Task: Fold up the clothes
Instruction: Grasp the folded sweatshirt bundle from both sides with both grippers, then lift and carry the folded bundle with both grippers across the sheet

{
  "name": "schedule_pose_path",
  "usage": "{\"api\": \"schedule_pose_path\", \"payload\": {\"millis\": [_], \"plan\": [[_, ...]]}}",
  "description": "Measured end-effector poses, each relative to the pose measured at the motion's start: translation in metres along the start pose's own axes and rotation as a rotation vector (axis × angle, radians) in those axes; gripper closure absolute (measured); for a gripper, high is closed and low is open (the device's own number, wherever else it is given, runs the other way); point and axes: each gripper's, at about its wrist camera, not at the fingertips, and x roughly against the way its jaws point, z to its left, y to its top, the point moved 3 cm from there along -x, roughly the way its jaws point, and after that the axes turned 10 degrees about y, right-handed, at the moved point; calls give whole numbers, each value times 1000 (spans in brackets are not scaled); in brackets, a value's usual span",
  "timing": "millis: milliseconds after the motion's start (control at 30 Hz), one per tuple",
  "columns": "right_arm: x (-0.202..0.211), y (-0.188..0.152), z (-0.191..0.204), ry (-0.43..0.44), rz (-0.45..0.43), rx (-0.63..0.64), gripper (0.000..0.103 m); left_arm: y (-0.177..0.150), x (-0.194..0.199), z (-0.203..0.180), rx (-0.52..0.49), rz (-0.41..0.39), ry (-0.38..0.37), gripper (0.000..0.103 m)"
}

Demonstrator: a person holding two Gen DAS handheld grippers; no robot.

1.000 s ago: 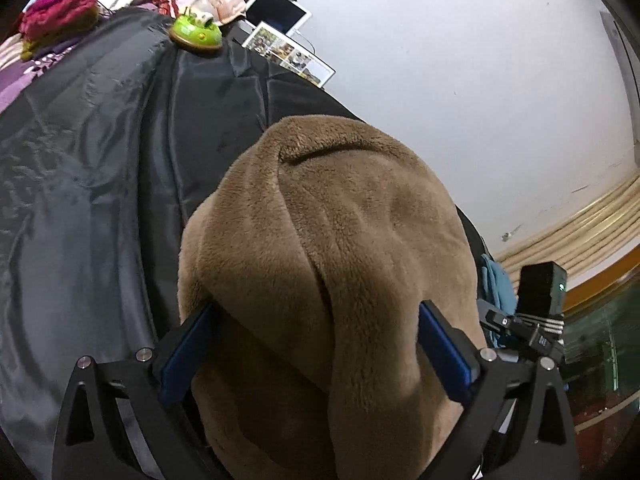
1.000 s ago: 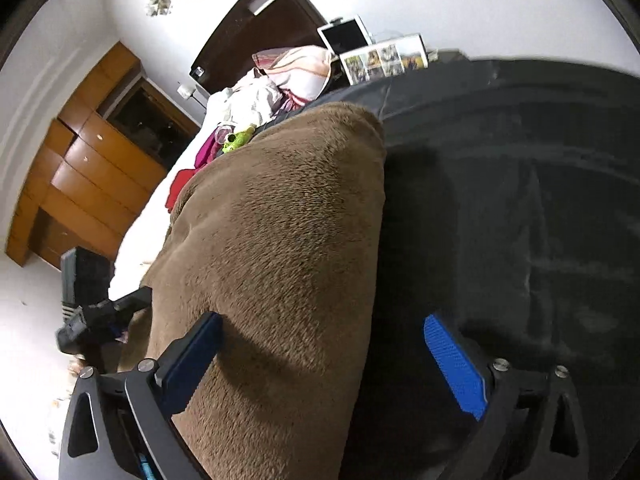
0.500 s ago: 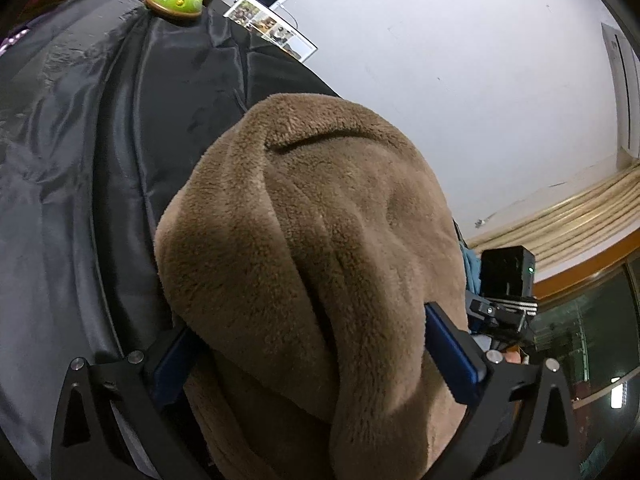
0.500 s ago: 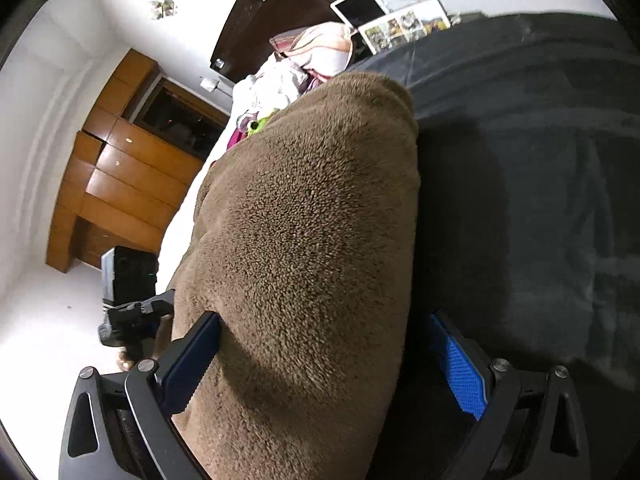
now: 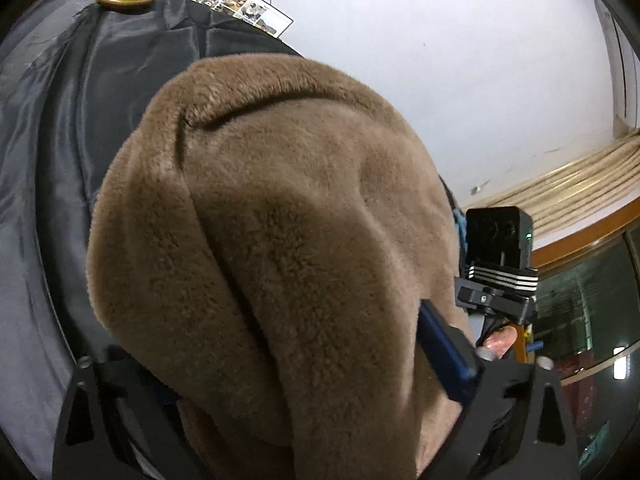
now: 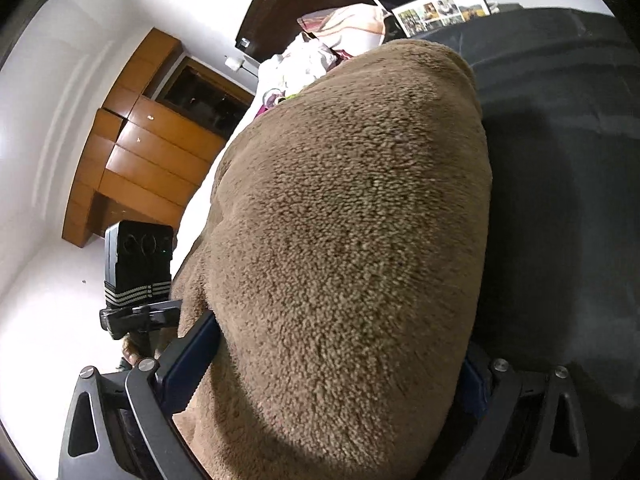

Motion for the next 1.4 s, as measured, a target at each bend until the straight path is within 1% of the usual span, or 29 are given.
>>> {"api": "schedule_pose_path", "payload": {"millis": [33,100,167,200,300,367,533,667,800,900,967,1133,1267,1400], "plan": [[1,-1,1,-4,-13,15,14,0,1,0,5,-2,1,22],[5,-4,6,-3,-40,42,31,-2,3,-1,18,-9,0,30],[9,-7,12,-8,-63,64,40,-3,6,-4,23,-20,-1,35],[11,-8,15,-11,-74,75,43,-4,7,-7,23,-28,-1,39],[26,-14,21,-25,-111,104,46,-6,12,-21,8,-47,-1,47],[41,-17,27,-31,-146,125,48,-6,13,-34,-7,-54,-11,51],[96,-27,40,-87,-231,186,48,-3,8,-85,-72,-62,-35,54],[157,-35,44,-141,-310,222,48,1,-8,-150,-154,-61,-75,60],[234,-52,39,-199,-401,227,48,5,-34,-230,-244,-51,-114,60],[289,-69,34,-263,-459,230,48,8,-55,-289,-312,-44,-142,61],[328,-80,26,-315,-500,228,48,8,-74,-329,-348,-28,-161,61],[413,-100,5,-434,-589,202,48,7,-129,-423,-421,16,-222,62],[473,-114,-14,-505,-641,178,48,3,-169,-484,-466,48,-271,62],[514,-113,-39,-532,-671,137,48,5,-207,-530,-492,68,-291,62]]}}
